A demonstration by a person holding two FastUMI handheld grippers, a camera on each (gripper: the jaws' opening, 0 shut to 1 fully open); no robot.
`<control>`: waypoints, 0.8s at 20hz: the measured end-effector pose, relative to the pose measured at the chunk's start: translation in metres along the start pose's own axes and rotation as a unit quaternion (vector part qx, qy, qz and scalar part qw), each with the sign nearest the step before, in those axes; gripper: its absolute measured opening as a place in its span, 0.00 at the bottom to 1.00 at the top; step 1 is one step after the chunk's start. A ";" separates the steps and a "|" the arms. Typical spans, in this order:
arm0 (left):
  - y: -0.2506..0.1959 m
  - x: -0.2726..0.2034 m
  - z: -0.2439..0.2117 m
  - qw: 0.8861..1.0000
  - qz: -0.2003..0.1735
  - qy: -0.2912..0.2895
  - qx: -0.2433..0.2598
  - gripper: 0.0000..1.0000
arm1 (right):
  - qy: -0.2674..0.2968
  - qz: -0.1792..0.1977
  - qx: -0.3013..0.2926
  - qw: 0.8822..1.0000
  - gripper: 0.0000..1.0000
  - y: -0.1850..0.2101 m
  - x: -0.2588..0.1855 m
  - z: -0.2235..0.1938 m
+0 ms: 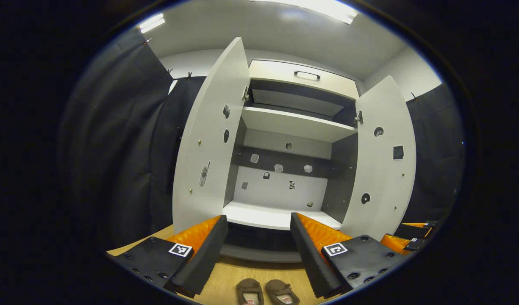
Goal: Grab one shoe with the right hand and put it into the shoe cabinet, grab the other shoe with the left hand and put it into the shoe cabinet; then close the right door with the right hand and the left door with the left hand.
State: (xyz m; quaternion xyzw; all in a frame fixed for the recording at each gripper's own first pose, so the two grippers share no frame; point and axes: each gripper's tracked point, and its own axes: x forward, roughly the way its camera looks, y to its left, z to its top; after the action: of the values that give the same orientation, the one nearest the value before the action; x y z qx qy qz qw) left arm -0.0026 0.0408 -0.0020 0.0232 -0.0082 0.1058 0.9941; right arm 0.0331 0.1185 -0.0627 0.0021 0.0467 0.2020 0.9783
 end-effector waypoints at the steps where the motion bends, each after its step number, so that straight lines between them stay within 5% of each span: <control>1: 0.007 0.000 -0.004 1.000 -0.003 0.009 0.005 0.96 | 0.017 0.002 0.002 1.000 0.94 0.009 0.007 -0.018; 7: 0.041 0.003 -0.004 1.000 0.004 0.006 -0.011 0.96 | 0.160 0.011 -0.011 0.987 0.95 0.037 0.049 -0.163; 16: 0.067 0.003 -0.014 1.000 0.016 0.022 0.002 0.96 | 0.348 -0.006 0.031 0.937 0.89 0.040 0.077 -0.344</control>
State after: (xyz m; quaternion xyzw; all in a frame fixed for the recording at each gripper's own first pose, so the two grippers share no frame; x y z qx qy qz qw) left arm -0.0141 0.1074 -0.0130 0.0227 0.0133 0.1221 0.9922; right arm 0.0560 0.1810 -0.4112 -0.0383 0.3900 0.1828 0.9017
